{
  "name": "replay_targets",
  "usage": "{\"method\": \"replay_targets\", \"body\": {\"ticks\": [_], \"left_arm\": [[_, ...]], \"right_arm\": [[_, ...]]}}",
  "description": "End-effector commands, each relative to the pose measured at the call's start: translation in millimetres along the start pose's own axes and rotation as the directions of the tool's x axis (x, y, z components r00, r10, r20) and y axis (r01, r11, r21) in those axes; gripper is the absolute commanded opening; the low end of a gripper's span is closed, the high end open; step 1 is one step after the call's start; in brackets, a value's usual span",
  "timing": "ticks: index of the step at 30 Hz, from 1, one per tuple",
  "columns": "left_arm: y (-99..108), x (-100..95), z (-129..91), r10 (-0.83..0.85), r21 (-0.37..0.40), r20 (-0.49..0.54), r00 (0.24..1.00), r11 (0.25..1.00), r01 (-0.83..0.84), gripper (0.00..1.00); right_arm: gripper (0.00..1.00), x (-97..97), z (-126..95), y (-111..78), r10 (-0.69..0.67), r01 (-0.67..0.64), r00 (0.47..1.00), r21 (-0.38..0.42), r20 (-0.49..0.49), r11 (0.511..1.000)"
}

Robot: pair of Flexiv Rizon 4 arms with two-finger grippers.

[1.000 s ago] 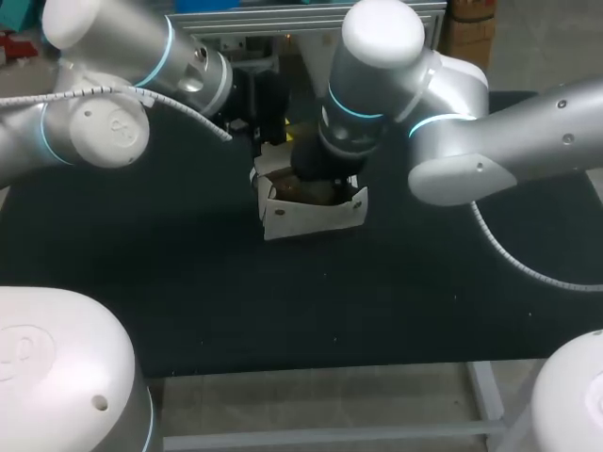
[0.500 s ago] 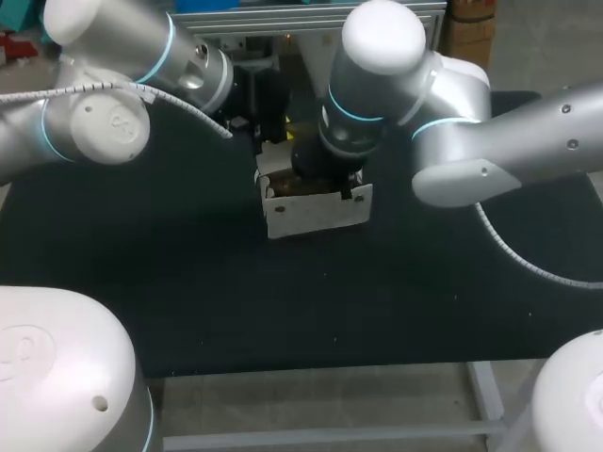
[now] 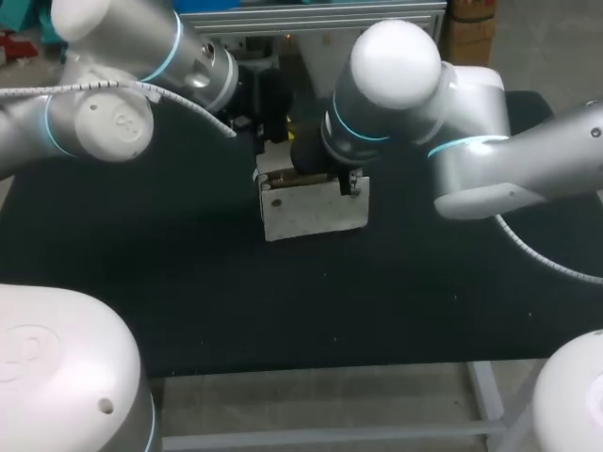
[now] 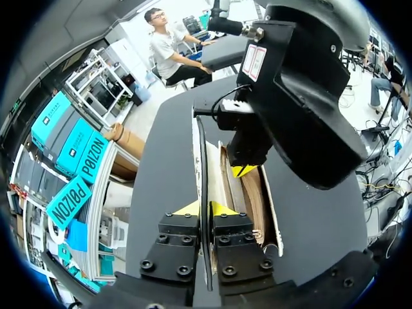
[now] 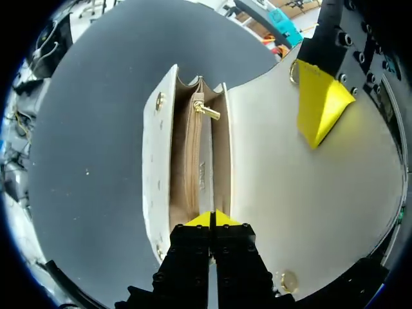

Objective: Pick up the bag, open it, inspect its contents, close it, and place it on the opposite side

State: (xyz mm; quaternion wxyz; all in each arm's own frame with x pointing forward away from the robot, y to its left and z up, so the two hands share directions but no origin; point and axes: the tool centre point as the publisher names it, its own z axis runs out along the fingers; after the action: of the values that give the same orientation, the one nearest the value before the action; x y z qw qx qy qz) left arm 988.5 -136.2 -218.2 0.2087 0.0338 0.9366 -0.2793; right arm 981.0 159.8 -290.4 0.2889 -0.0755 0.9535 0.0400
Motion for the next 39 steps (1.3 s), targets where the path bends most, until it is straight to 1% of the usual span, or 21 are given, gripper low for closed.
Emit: {"method": "replay_targets", "body": {"ticks": [1,7,12,15,18,25,27,32,39], "left_arm": [[-6,1.3,-6,0.0,-0.02,0.003,1.0,1.0,0.001,0.0],[-9,2.7,-9,-0.005,-0.027,0.002,1.0,1.0,0.005,0.0],[-12,4.5,-16,-0.023,-0.023,-0.007,1.0,0.999,0.023,0.0],[-14,6.5,-21,-0.044,-0.021,-0.03,0.999,0.999,0.043,0.0],[-15,9.2,-22,-0.063,-0.029,-0.078,0.995,0.998,0.061,0.0],[-15,15.4,-16,-0.09,-0.034,-0.168,0.982,0.996,0.085,0.0],[-13,15.3,-11,-0.095,-0.019,-0.205,0.974,0.996,0.093,0.0],[2,13.3,10,-0.125,-0.008,-0.293,0.948,0.992,0.129,0.0],[19,8.3,33,-0.155,-0.017,-0.332,0.931,0.987,0.158,0.0]], "right_arm": [[0.0,7.1,-23,-4.8,0.01,-0.011,0.995,0.002,0.096,1.0],[0.0,7.4,-54,-5.4,0.011,-0.014,0.984,0.017,0.178,1.0],[0.0,12.3,-78,-4.4,0.003,-0.009,0.973,0.024,0.229,1.0],[0.0,16.7,-91,-3.1,0.0,-0.006,0.969,0.025,0.248,1.0],[0.0,23.2,-101,-2.4,-0.003,-0.002,0.966,0.021,0.259,1.0],[0.0,41.1,-115,-2.6,-0.011,0.005,0.965,0.024,0.261,1.0],[0.0,45.2,-118,-2.3,-0.013,0.006,0.965,0.025,0.262,1.0],[0.0,57.4,-120,-1.4,-0.019,0.014,0.969,0.02,0.245,1.0],[0.0,71.5,-115,2.2,-0.023,0.02,0.975,0.016,0.222,1.0]]}}
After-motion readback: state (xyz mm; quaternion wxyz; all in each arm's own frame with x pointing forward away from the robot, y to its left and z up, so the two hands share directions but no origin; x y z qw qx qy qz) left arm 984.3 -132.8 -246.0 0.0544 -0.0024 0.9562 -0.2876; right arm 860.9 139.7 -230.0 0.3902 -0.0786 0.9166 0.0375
